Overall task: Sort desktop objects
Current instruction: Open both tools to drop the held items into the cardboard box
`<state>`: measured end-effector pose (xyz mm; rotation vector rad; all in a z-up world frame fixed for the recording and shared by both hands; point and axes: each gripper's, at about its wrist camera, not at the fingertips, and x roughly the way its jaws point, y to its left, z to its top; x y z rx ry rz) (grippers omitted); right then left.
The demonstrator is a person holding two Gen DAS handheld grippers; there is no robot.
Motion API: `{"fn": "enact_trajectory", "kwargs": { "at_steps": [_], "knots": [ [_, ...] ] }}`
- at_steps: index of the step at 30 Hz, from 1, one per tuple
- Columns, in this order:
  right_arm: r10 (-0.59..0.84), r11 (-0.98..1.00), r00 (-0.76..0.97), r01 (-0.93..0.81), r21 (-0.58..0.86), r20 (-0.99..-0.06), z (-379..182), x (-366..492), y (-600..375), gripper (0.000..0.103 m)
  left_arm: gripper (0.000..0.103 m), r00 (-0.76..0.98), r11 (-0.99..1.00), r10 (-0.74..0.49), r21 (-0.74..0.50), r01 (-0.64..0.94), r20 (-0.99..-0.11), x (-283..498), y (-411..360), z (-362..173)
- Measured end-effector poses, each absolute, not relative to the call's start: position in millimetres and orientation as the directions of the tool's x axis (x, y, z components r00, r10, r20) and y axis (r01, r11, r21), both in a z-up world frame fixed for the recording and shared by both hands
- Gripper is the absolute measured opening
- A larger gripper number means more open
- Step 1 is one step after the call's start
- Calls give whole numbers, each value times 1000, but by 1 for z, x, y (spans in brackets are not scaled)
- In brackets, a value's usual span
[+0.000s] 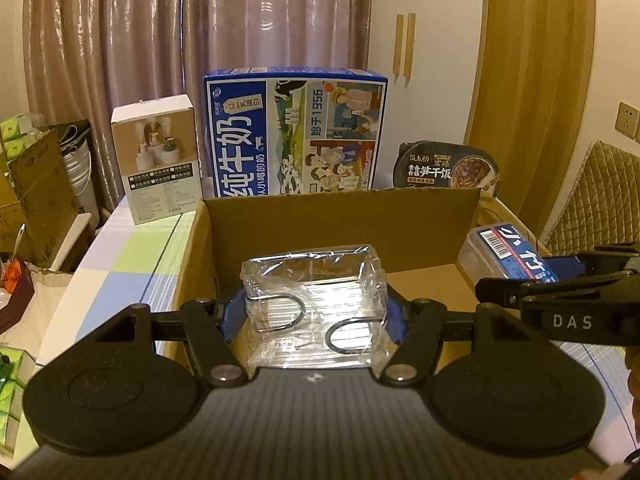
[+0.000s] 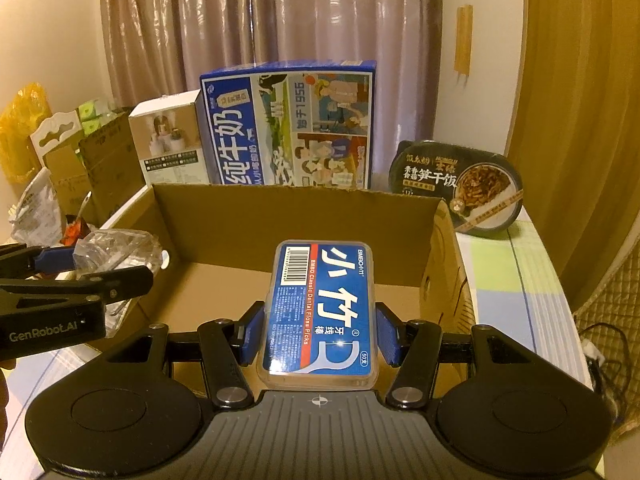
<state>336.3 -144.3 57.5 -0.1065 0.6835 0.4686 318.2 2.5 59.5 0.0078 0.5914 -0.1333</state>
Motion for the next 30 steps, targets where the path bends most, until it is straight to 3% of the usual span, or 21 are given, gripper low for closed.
{"fn": "enact_trajectory", "kwargs": {
  "at_steps": [5, 21, 23, 24, 30],
  "knots": [
    [379, 892, 673, -449, 56, -636, 53, 338, -143, 54, 70, 823, 991, -127, -38, 128, -554, 319, 2, 57],
    [386, 892, 695, -449, 54, -607, 57, 343, -138, 54, 70, 834, 994, -105, -34, 103, -541, 305, 12, 63],
    [390, 889, 700, -456, 47, -598, 59, 345, -138, 65, 70, 837, 995, -101, -32, 100, -538, 302, 13, 64],
    [386, 892, 708, -450, 43, -592, 61, 345, -139, 78, 70, 838, 995, -99, -29, 99, -536, 300, 14, 65],
    [379, 901, 727, -431, 49, -573, 68, 335, -155, 81, 70, 843, 995, -100, -37, 95, -528, 286, 17, 69]
  ]
}}
